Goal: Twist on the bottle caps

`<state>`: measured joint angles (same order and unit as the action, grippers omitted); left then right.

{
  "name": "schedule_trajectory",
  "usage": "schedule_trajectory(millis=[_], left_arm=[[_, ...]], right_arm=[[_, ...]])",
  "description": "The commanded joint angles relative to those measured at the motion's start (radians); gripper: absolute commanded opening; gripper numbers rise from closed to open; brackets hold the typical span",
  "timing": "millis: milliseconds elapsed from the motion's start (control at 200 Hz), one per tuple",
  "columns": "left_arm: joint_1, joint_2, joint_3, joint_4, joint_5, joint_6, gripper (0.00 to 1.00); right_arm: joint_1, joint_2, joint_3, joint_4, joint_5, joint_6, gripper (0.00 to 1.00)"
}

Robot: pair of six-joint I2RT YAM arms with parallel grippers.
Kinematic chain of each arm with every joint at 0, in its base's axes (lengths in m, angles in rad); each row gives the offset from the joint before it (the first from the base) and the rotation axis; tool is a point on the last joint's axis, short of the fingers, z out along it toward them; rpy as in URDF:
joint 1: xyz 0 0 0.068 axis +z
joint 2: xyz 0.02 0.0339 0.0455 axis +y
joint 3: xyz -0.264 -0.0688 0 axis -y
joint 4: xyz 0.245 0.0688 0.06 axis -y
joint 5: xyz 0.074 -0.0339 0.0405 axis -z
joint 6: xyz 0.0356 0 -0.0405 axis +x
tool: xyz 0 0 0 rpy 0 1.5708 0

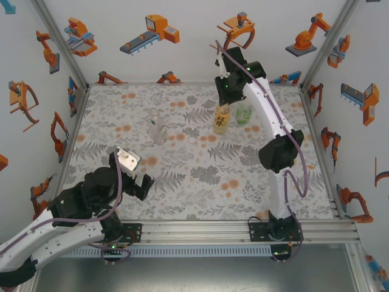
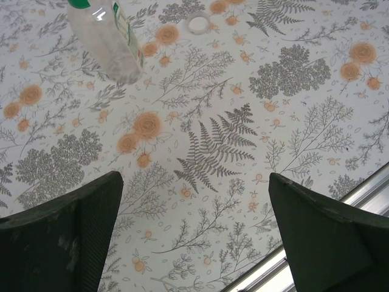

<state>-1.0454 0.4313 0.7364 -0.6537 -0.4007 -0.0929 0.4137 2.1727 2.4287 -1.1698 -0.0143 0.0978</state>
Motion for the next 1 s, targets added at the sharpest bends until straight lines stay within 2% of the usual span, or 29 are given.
schedule_trajectory(millis=[0, 70, 190, 486, 671, 996], left_arm=[[0.005, -0.011, 0.007, -0.018, -0.017, -0.035, 0.97], [0.004, -0.013, 0.009, -0.019, -0.016, -0.042, 0.97], [0.004, -0.017, 0.019, -0.016, -0.018, -0.076, 0.97], [0.005, -0.053, 0.028, -0.045, -0.050, -0.186, 0.97], [0.004, -0.084, -0.004, -0.076, 0.001, -0.187, 0.97], [0.003, -0.159, -0.063, -0.072, 0.107, -0.128, 0.97]], right_arm=[[-0.005, 0.025, 0.000, -0.041, -0.010, -0.016, 0.44], [-0.006, 0.018, 0.006, -0.039, -0.017, -0.023, 0.55], [-0.006, 0.009, 0.026, -0.040, -0.011, -0.035, 0.63], [-0.002, -0.078, 0.032, -0.033, -0.017, -0.038, 0.66], [0.015, -0.222, -0.148, 0.062, -0.069, -0.038, 0.65], [0.091, -0.485, -0.560, 0.362, -0.159, -0.022, 0.64]])
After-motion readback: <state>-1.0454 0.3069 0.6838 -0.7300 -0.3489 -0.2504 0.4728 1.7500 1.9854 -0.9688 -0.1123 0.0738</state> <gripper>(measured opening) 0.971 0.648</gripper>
